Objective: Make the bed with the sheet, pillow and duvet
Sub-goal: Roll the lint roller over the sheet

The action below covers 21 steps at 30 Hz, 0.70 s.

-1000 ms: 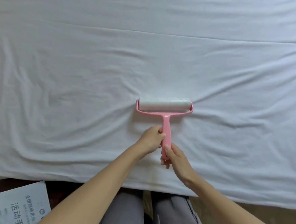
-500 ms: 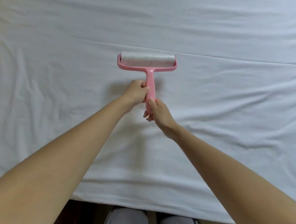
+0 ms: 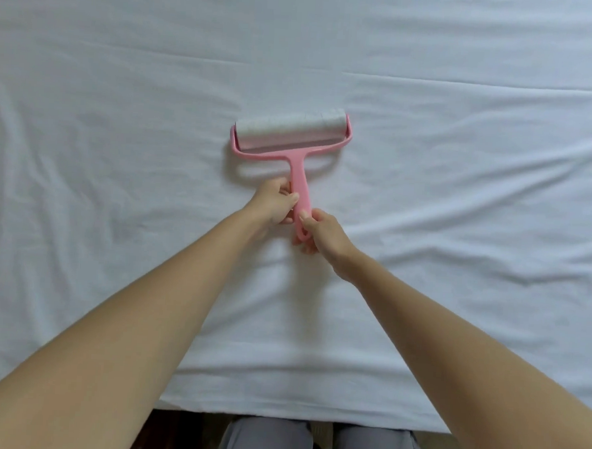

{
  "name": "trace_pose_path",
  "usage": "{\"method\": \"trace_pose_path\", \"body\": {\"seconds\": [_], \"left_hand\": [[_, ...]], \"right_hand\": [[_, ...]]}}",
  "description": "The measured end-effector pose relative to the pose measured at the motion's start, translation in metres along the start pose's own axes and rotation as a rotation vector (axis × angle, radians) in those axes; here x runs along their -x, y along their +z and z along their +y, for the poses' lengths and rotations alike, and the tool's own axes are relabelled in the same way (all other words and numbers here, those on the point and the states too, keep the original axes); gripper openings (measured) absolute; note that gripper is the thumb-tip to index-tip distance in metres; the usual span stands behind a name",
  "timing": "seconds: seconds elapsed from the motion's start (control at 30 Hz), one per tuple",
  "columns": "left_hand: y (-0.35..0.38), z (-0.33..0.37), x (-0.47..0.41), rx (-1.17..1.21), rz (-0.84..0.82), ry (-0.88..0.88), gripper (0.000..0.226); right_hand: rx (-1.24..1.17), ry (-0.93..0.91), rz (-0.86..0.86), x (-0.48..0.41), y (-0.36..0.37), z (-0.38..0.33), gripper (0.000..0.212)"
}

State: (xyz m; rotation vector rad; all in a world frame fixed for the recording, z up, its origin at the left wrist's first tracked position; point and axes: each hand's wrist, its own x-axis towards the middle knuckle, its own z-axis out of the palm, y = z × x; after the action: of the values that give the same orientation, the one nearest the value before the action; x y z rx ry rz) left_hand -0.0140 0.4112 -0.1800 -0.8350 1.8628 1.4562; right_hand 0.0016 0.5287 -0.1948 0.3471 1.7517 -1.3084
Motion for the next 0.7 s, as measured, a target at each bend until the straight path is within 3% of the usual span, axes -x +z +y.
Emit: {"method": "trace_pose_path", "body": {"seconds": [0.2, 0.4, 0.7], "left_hand": [[0.031, -0.041, 0.037, -0.092, -0.068, -0.044, 0.019], [0.084, -0.101, 0.087, -0.195, 0.037, -0.084, 0.009], [0.144, -0.154, 0.170, -0.112, -0.071, -0.154, 0.023]], "right_hand": [[0.087, 0.030, -0.041, 0.042, 0.001, 0.052, 0.026], [0.155, 0.038, -0.093, 0.096, 0.004, 0.114, 0.029], [0.176, 0.137, -0.181, 0.173, -0.004, 0.198, 0.024]]}}
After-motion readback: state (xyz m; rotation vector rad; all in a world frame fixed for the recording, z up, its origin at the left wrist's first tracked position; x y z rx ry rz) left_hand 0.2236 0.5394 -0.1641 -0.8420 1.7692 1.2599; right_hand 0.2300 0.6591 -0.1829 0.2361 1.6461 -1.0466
